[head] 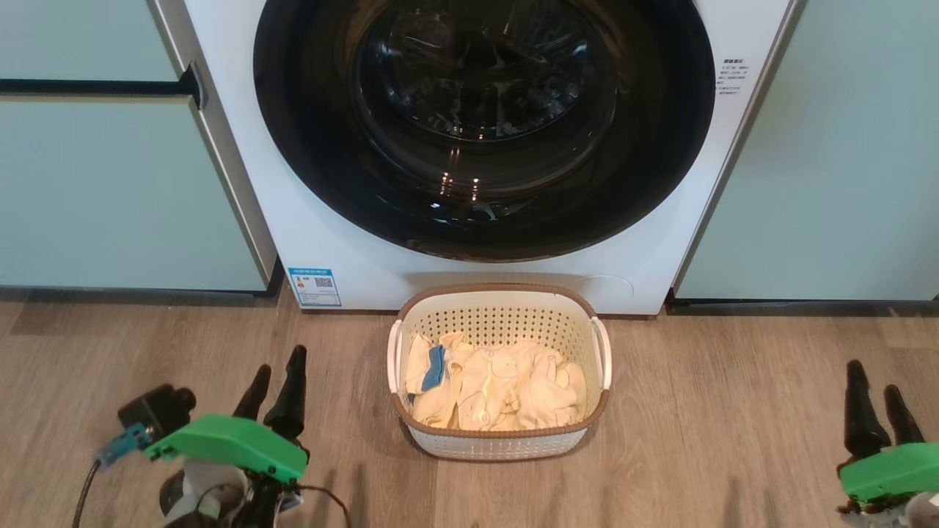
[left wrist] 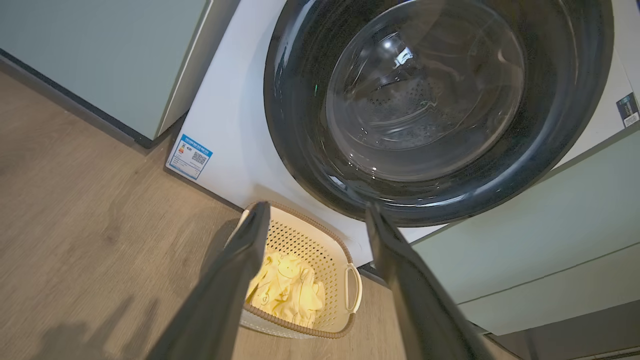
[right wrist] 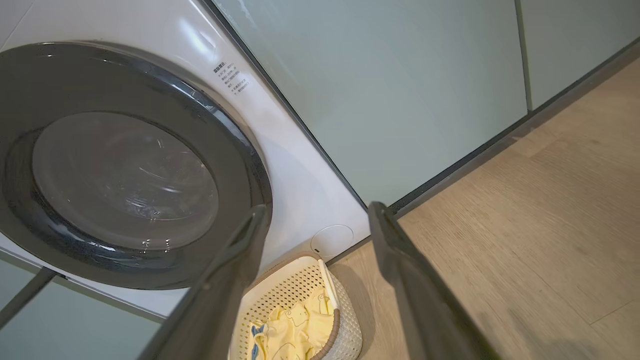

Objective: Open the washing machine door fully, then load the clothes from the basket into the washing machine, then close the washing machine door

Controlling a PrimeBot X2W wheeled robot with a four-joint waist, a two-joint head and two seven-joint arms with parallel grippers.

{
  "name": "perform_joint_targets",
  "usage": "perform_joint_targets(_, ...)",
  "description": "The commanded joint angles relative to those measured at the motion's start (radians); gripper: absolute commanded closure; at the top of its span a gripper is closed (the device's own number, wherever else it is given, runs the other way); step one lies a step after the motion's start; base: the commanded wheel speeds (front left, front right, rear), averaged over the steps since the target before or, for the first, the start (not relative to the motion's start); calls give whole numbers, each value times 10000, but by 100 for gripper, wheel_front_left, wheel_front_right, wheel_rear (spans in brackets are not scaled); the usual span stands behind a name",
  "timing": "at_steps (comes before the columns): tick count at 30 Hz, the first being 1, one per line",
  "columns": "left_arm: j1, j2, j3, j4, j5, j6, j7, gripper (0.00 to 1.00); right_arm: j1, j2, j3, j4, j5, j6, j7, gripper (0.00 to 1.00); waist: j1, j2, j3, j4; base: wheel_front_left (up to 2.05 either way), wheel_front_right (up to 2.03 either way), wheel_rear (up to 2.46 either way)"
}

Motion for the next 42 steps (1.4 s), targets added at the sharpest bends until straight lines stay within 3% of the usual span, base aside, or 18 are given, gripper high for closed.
perform_joint_targets(1, -649, 136, 246, -345, 457, -11, -162, 0, -661, -280, 155, -275, -497, -17, -198, 0, 0, 0, -3, -2, 0, 0, 0)
perform_joint_targets(42, -1340, 463, -298, 322, 5016, -247, -1339, 0, -1122, -484, 875, -101, -5399, -28, -1377, 0, -1, 0, -76, -35, 0, 0, 0)
